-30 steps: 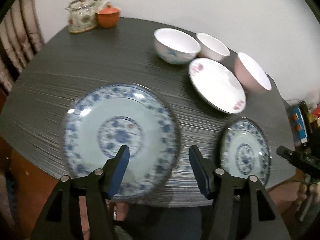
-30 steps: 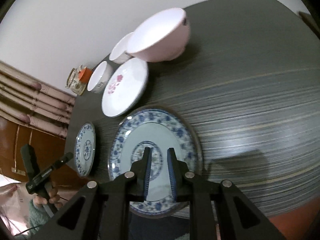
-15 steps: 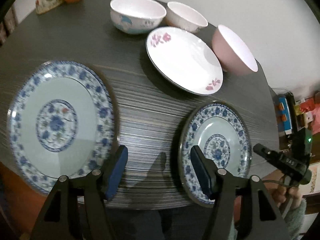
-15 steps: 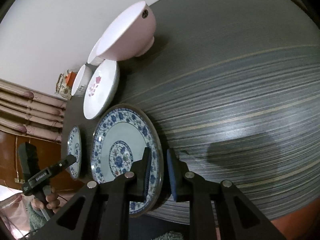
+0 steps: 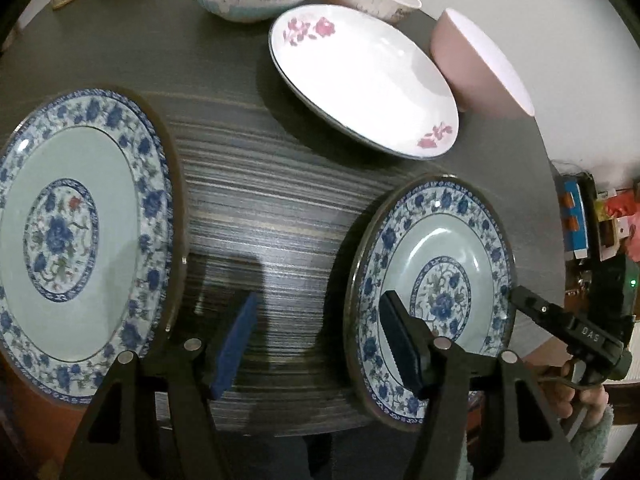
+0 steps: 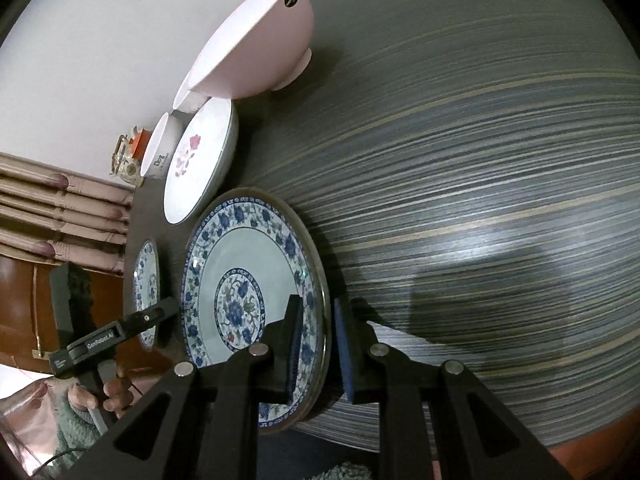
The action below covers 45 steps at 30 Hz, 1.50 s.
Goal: Organize plates and bowls
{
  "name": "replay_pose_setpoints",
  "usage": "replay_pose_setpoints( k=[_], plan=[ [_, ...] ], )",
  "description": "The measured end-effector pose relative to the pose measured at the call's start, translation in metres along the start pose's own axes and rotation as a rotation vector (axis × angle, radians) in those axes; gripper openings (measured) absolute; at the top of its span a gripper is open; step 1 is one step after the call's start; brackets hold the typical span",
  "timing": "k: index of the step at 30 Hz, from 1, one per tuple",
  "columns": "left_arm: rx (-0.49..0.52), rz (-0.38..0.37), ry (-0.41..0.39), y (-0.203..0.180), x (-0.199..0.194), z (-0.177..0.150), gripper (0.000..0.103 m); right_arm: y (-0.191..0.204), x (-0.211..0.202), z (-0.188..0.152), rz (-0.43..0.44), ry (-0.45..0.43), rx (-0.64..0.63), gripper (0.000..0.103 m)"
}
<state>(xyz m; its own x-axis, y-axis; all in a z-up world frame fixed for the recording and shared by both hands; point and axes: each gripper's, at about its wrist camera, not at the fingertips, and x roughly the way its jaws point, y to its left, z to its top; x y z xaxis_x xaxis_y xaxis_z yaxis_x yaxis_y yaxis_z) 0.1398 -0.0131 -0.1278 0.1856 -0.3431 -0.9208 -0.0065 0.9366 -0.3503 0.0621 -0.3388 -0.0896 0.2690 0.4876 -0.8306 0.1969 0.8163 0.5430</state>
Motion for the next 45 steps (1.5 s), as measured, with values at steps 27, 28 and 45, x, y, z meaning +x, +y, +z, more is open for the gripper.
replay_pose_setpoints(
  k=[27, 28, 45],
  plan=[
    [0.099, 0.012, -0.006, -0.023, 0.009, -0.006, 0.017, 0.008, 0.009, -0.003, -0.023, -0.002, -0.022, 0.015],
    [0.101, 0.015, -0.009, -0.017, 0.005, -0.006, 0.017, 0.008, 0.010, -0.003, -0.022, 0.000, -0.024, 0.015],
    [0.073, 0.033, -0.075, -0.010, -0.021, -0.008, 0.016, 0.044, 0.015, -0.010, -0.019, -0.007, -0.072, 0.015]
  ],
)
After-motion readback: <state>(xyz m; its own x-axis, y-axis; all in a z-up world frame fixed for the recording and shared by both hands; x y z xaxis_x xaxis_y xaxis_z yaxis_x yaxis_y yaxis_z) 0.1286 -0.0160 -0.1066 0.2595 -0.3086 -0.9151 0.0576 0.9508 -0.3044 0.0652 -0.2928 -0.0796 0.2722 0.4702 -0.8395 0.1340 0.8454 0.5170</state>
